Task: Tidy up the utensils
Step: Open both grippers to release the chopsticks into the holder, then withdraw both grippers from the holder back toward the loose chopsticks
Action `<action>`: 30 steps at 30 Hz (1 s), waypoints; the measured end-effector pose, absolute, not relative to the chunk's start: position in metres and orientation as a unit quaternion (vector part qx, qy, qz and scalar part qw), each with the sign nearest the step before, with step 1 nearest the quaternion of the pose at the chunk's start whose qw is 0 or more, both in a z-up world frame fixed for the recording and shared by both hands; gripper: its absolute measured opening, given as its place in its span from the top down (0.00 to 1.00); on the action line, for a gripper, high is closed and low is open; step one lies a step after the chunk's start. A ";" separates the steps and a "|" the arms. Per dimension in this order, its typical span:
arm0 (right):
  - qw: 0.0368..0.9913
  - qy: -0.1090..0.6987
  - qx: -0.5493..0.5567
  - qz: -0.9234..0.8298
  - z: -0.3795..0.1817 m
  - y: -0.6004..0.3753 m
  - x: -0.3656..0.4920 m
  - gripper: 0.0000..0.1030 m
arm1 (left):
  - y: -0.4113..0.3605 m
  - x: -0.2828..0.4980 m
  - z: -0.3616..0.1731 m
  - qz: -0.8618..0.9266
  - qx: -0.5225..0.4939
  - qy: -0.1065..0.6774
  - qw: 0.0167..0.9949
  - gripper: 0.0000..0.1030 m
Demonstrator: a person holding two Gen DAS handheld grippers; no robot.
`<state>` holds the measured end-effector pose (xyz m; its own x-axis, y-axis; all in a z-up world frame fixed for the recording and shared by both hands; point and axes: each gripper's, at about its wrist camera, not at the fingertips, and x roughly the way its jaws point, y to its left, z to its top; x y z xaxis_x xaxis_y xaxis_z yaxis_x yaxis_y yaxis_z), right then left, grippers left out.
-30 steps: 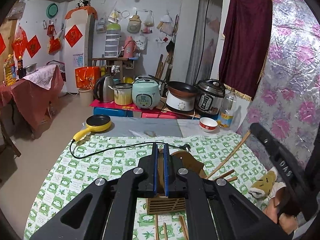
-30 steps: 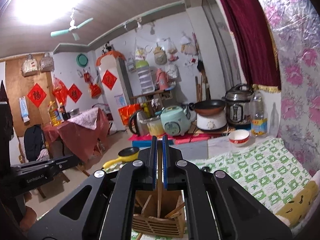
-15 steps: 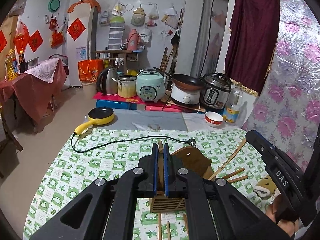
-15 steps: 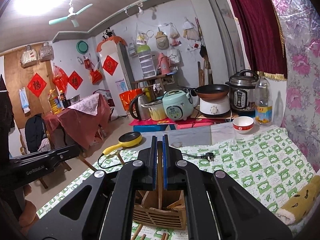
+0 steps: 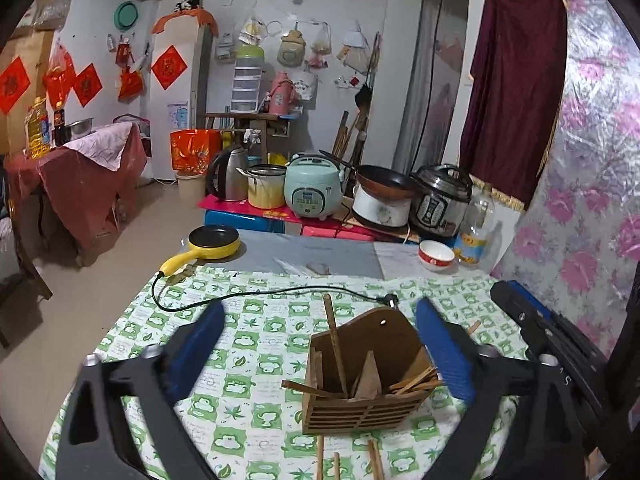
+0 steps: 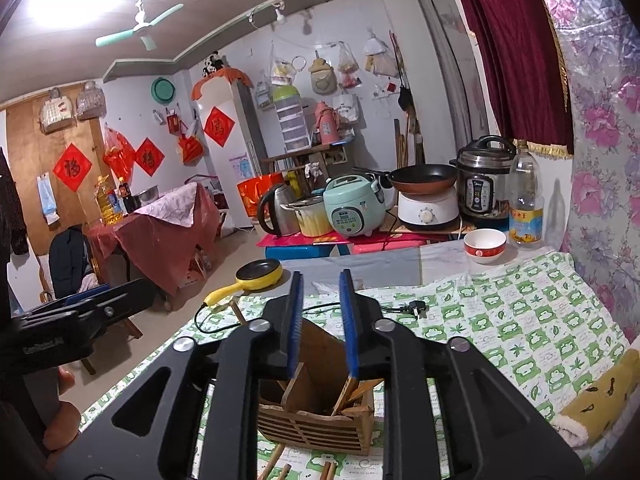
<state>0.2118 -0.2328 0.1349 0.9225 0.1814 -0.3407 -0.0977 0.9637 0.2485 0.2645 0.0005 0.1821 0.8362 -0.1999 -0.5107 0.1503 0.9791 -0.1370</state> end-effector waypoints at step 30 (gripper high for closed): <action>0.980 0.182 0.078 0.017 0.145 -0.236 0.180 0.19 | 0.013 0.258 0.169 -0.059 -0.055 0.290 0.953 0.06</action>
